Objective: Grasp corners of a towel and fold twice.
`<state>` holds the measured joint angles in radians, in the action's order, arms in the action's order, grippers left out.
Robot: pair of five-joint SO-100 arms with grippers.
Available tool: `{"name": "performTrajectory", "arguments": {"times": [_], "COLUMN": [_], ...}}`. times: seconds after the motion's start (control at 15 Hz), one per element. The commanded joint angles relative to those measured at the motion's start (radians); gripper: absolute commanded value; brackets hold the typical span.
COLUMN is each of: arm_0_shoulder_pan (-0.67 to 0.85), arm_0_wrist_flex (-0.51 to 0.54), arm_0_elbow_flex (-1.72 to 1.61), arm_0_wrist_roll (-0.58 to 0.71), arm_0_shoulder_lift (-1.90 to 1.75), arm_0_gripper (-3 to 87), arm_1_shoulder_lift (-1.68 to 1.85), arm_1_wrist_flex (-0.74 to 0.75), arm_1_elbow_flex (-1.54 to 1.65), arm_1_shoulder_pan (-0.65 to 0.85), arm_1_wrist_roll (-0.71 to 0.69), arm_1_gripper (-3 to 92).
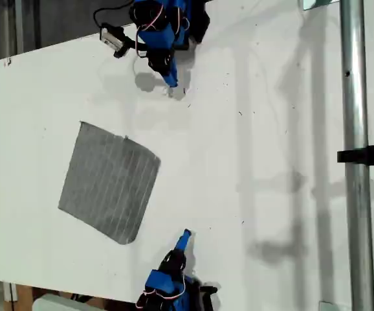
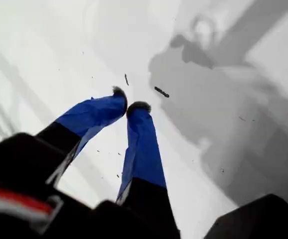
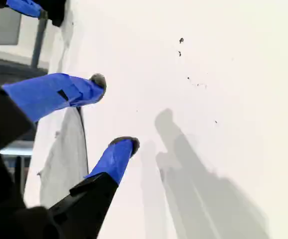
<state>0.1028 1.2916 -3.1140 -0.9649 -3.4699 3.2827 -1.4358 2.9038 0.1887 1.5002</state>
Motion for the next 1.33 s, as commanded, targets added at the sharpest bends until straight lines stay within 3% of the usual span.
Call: {"name": "performTrajectory", "arguments": {"times": [0.0,0.73,0.87,1.07,1.27], "arm_0_shoulder_pan": [0.19,0.192,0.179,0.173,0.189], "arm_0_wrist_flex": [0.014,0.015,0.015,0.061,0.087], "arm_0_elbow_flex": [0.002,0.002,0.008,0.181,0.388], "arm_0_wrist_roll": [-0.457,-0.482,-0.568,-0.603,-0.594], "arm_0_shoulder_lift": [-0.003,-0.003,-0.003,0.012,0.204], "arm_0_gripper": [-2.6,-2.8,-2.9,-2.9,-2.9], "arm_1_shoulder_lift": [0.009,0.009,0.009,-0.057,-0.302], "arm_1_wrist_flex": [-0.018,-0.017,-0.006,0.014,0.135], "arm_1_elbow_flex": [-0.018,-0.025,-0.063,-0.169,-0.287], "arm_1_shoulder_pan": [-0.066,-0.052,-0.063,-0.069,-0.067], "arm_1_wrist_roll": [0.017,0.029,0.038,0.041,0.006], "arm_1_gripper": [-0.2,-0.2,-0.3,-0.3,-0.3]}}
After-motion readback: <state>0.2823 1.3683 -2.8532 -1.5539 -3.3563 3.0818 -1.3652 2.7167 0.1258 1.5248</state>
